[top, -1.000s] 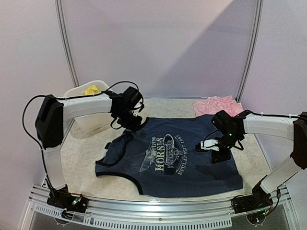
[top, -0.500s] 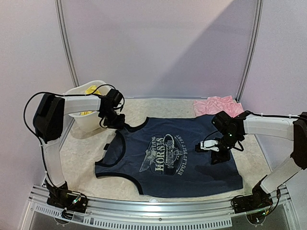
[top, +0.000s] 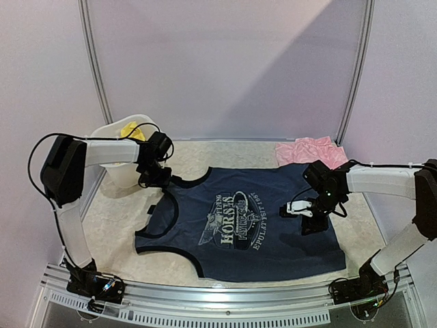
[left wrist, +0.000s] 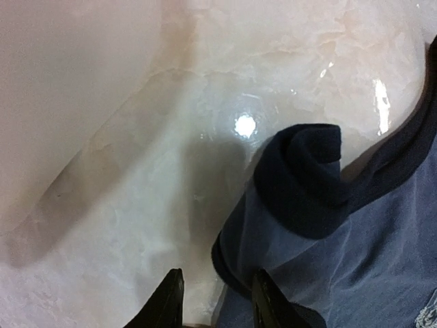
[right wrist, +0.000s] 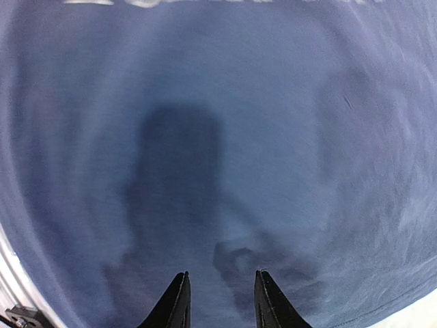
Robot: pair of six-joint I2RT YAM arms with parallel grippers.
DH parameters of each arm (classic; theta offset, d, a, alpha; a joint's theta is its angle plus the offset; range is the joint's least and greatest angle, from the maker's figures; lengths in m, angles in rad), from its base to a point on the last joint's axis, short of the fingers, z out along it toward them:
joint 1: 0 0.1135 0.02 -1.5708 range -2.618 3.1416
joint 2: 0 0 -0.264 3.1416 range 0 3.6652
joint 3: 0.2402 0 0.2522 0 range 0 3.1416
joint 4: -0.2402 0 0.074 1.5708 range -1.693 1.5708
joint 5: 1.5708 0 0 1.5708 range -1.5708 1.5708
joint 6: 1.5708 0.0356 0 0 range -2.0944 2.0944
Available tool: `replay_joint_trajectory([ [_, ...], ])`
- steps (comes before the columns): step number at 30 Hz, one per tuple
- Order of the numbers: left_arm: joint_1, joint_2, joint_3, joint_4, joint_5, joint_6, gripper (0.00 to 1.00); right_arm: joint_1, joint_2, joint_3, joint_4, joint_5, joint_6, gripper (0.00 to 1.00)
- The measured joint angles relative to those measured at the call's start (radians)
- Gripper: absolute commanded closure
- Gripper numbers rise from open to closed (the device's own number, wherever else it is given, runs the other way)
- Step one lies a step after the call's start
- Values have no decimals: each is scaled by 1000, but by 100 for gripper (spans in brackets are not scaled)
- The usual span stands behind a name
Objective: Fold and stack the mixed laundry pile
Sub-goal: Smooth out the flattened tank top at the center of the board.
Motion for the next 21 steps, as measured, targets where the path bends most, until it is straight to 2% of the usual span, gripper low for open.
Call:
replay_joint_trajectory([
  [9,0,-81,-32,-6,-29,3,64,-212,157,61,40,-10,18,64],
  [21,7,-82,-96,-15,-55,0,64,-309,152,21,54,-32,-51,66],
])
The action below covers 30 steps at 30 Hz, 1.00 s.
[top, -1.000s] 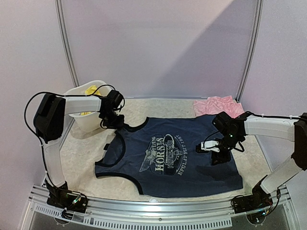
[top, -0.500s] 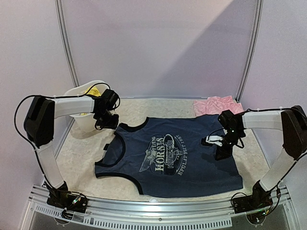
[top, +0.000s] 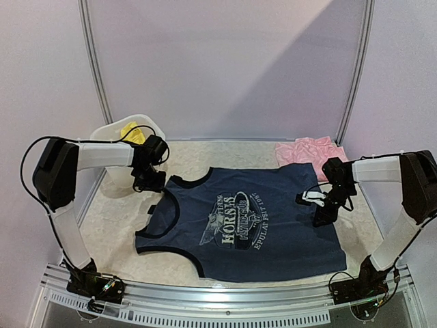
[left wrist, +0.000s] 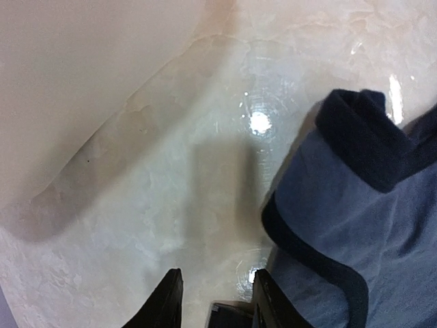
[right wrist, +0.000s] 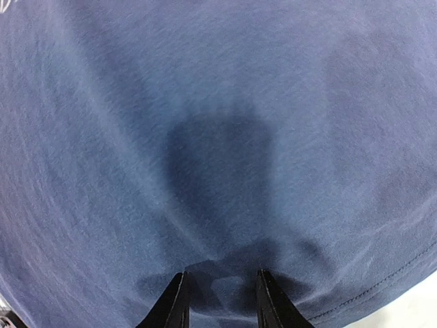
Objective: Fold and stack the mixed laundry pile
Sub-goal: Smooth out the flattened tank top at the center of the board.
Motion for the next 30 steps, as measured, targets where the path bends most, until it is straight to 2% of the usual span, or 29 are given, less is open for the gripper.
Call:
replay_joint_trajectory([
  [5,17,0,0,26,2,-27,64,-89,-3,-6,-4,-19,-44,66],
  [11,27,48,36,77,49,-61,66,-109,-2,-5,-9,-21,-64,66],
  [18,29,195,115,172,167,-106,66,-109,8,9,-26,-21,-68,66],
  [30,16,183,61,342,392,-152,65,-112,22,28,-49,-17,-68,66],
])
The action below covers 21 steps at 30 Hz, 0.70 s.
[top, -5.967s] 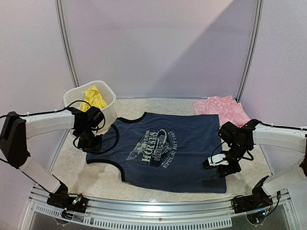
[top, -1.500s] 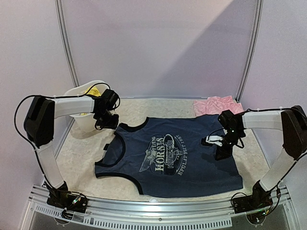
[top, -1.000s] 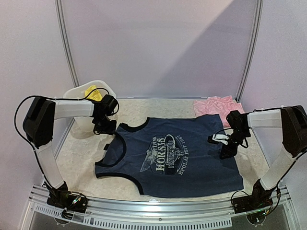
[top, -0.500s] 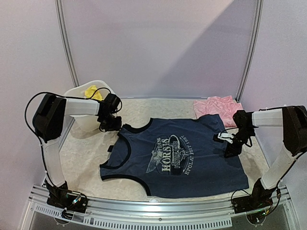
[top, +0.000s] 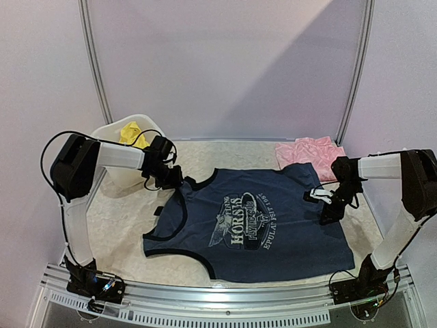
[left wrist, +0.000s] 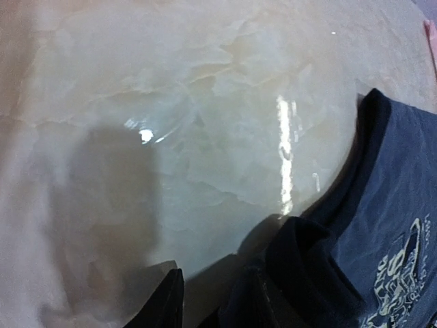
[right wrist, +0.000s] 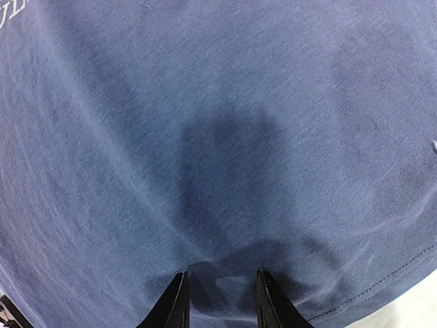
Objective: Fold and stack the mixed laundry pile
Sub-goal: Smooth out the flattened tank top at the center of the board.
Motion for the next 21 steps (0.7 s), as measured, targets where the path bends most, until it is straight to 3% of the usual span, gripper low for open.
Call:
replay_joint_trajectory([
  [11,-77,-122,-57,107,56,-56,65,0,0,0,0,0,0,66],
  [21,-101,-110,-47,52,96,-63,69,-1,0,2,-6,0,3,66],
])
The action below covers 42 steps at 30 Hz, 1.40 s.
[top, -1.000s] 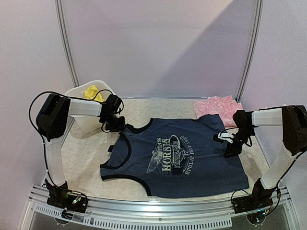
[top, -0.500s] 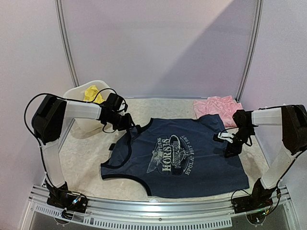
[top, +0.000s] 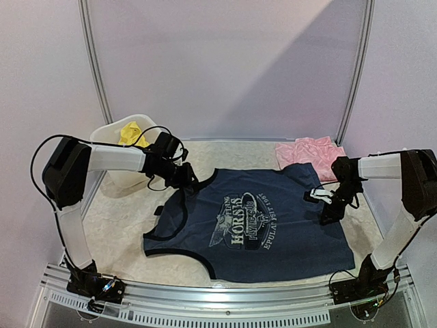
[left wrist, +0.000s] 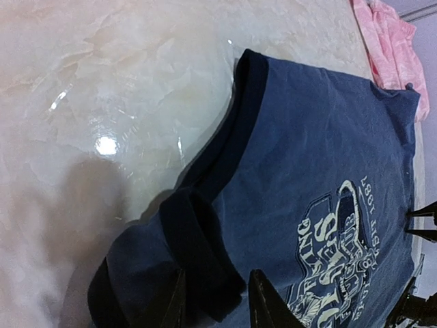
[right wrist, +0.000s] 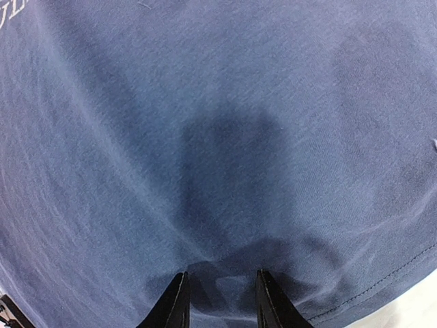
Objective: Fold and stack the mixed laundry pile
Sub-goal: Smooth out the flattened tank top at the center of the board.
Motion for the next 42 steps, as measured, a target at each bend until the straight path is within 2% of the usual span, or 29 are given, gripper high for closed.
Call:
replay_joint_trajectory([
  [3,-2,0,4,-29,0,9,76,-1,0,0,-2,0,1,66],
  [7,-10,0,33,-103,-22,33,99,-1,0,2,-7,3,2,66],
  [13,-55,0,55,-192,-63,85,100,-1,0,3,-13,7,3,66],
  [14,-64,0,55,-204,-68,90,97,-1,0,3,-14,8,4,66],
  [15,-74,2,55,-216,-70,95,86,-1,0,3,-16,9,5,66],
  [17,-89,8,56,-232,-72,108,73,-1,0,4,-19,12,5,66],
  [19,-104,22,68,-272,-68,117,68,-1,0,4,-22,14,5,66],
  [23,-122,31,145,-393,-41,177,66,-1,0,5,-26,17,5,66],
  [27,-103,5,307,-484,-21,253,65,-2,0,6,-31,19,5,66],
  [29,-67,-27,368,-484,-18,279,65,-2,0,7,-34,20,5,66],
  [32,32,-43,409,-457,-22,296,71,-3,1,8,-35,19,7,66],
  [37,173,179,550,-450,-25,346,66,-3,3,11,-38,18,13,66],
  [39,172,249,548,-482,-22,389,64,-4,3,10,-38,18,12,66],
  [42,136,270,521,-536,11,432,62,-5,1,9,-39,18,12,66],
])
